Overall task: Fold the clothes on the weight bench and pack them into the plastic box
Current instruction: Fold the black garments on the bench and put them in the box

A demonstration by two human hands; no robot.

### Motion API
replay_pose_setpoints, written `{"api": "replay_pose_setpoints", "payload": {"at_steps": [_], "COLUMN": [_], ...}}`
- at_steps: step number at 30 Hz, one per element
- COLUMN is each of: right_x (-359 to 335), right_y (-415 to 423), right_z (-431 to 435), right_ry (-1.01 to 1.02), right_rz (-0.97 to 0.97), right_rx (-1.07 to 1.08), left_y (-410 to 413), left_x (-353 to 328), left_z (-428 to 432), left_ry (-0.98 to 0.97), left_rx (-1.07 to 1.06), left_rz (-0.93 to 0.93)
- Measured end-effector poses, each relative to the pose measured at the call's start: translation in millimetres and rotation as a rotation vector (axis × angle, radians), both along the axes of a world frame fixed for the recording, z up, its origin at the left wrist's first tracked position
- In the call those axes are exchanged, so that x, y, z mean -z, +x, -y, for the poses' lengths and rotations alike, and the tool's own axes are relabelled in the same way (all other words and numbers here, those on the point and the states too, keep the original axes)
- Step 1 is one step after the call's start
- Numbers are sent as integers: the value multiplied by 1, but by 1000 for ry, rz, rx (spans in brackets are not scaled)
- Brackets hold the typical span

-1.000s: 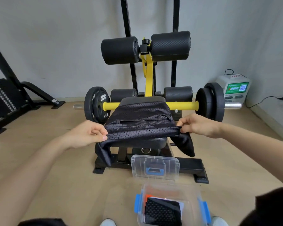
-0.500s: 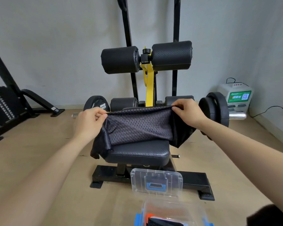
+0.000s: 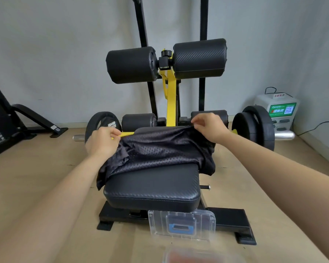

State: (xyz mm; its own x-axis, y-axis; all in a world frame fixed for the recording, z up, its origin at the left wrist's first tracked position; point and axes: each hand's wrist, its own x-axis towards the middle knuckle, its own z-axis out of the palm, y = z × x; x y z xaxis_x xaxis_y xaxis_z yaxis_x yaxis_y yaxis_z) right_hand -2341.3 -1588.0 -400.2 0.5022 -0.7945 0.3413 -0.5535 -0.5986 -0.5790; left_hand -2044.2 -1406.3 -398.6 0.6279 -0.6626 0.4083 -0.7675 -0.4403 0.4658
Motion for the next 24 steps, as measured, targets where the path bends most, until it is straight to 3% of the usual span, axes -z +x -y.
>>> {"api": "replay_pose_setpoints", "payload": {"at_steps": [5, 12, 16, 24], "right_x": [10, -4, 2, 28], "right_y": [-14, -42, -51, -48], "right_z": [-9, -43, -69, -109], "right_ry": [19, 72, 117, 15], "right_rz": [-38, -32, -152, -321], "right_rx": [-45, -115, -181, -249], "left_y": [-13, -88, -107, -104], "left_x": [-6, -18, -3, 0], "left_z": [1, -22, -31, -47], "left_ry": [53, 215, 304, 386], "left_rx": [233, 660, 593, 496], "left_rz": [-50, 60, 287, 298]}}
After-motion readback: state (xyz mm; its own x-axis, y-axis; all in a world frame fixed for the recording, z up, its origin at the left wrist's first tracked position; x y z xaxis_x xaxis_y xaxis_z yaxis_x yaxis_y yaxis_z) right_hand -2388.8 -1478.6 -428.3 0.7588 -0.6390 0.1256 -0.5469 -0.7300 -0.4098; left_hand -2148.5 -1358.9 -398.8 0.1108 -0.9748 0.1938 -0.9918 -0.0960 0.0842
